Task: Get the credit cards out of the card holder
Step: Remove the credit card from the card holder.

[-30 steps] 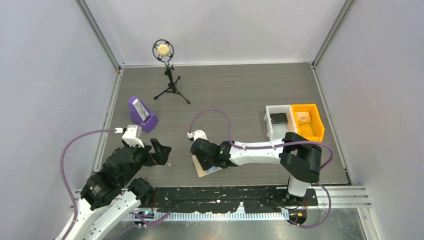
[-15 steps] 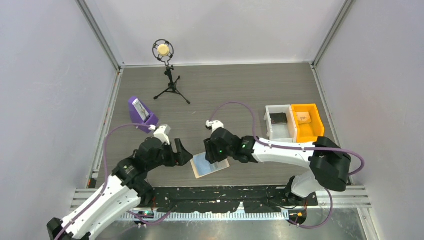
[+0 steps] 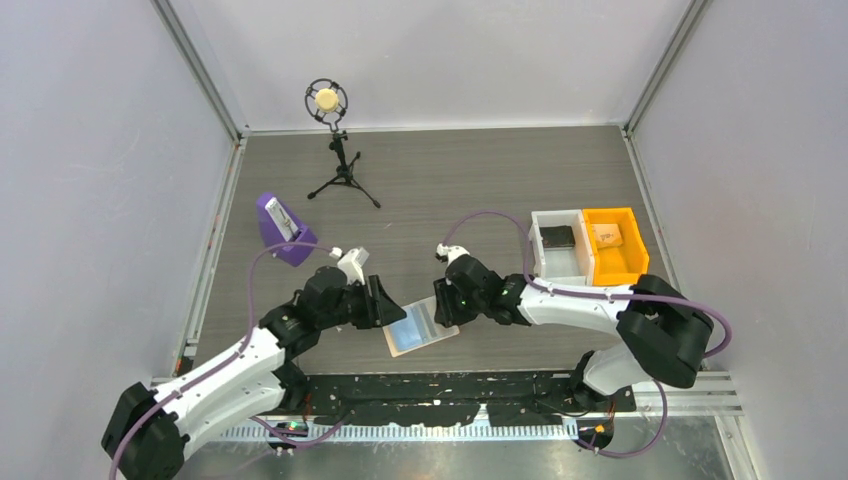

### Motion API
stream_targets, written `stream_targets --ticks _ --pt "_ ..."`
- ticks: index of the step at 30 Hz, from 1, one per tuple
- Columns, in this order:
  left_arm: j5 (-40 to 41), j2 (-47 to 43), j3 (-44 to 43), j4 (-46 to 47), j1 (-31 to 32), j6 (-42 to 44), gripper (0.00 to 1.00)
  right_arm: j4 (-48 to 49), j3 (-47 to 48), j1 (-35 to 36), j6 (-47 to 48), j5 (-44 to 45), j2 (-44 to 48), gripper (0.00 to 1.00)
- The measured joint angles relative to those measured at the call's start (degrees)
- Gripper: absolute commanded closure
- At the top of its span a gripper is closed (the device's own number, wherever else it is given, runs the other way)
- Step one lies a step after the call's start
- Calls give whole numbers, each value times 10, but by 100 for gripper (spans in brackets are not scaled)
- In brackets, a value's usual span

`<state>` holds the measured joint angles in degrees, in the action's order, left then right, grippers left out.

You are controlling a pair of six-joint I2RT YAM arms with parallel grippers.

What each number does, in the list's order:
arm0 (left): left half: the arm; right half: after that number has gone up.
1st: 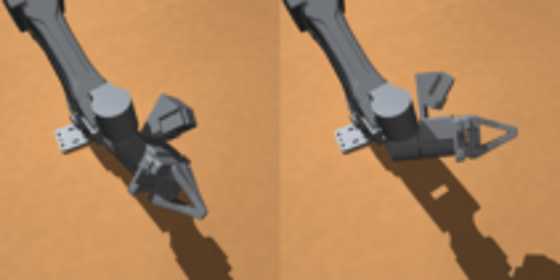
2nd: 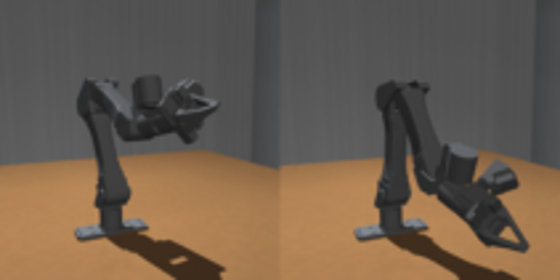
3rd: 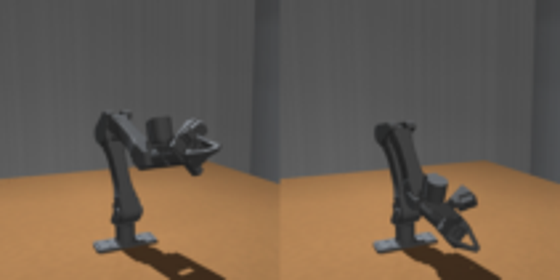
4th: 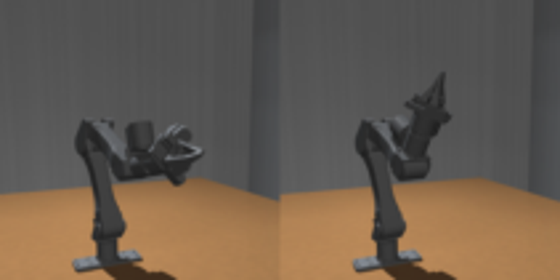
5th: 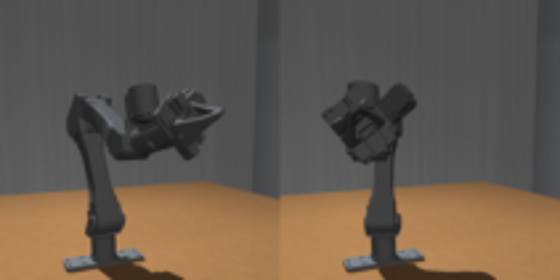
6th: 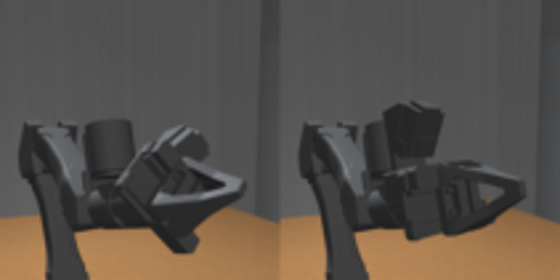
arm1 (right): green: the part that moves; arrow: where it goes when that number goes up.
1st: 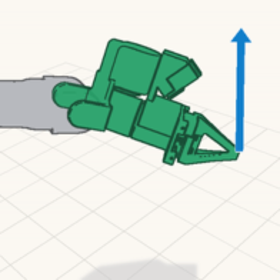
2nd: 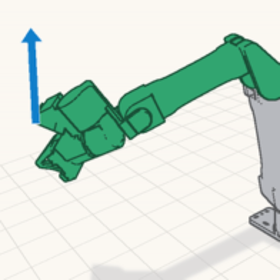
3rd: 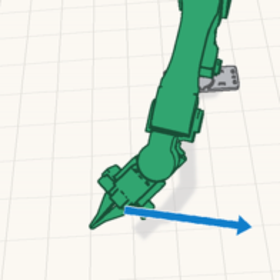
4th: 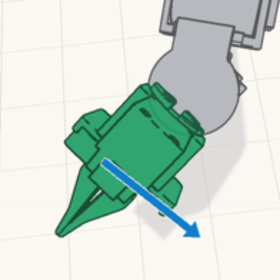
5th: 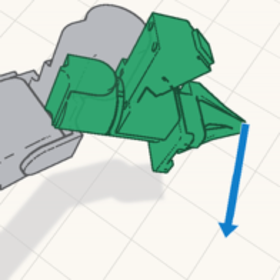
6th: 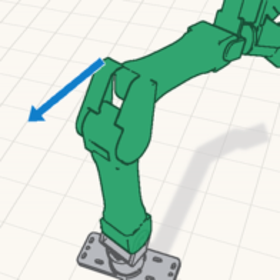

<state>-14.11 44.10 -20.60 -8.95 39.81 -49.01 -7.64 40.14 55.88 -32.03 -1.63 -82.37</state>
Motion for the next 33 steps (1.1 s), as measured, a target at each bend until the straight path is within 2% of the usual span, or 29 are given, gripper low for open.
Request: stream_targets --ticks 5,12,22,33 --pt "-8 45 24 58 6 -9 64 8 -8 -14 5 -4 0 62" --pt "-9 109 34 90 10 -13 73 16 -11 -21 11 -8 -1 60" --pt "9 159 37 88 11 2 77 39 -16 -23 13 -26 -21 60" --pt "5 183 48 130 14 2 78 46 -16 -31 13 -43 -24 62"
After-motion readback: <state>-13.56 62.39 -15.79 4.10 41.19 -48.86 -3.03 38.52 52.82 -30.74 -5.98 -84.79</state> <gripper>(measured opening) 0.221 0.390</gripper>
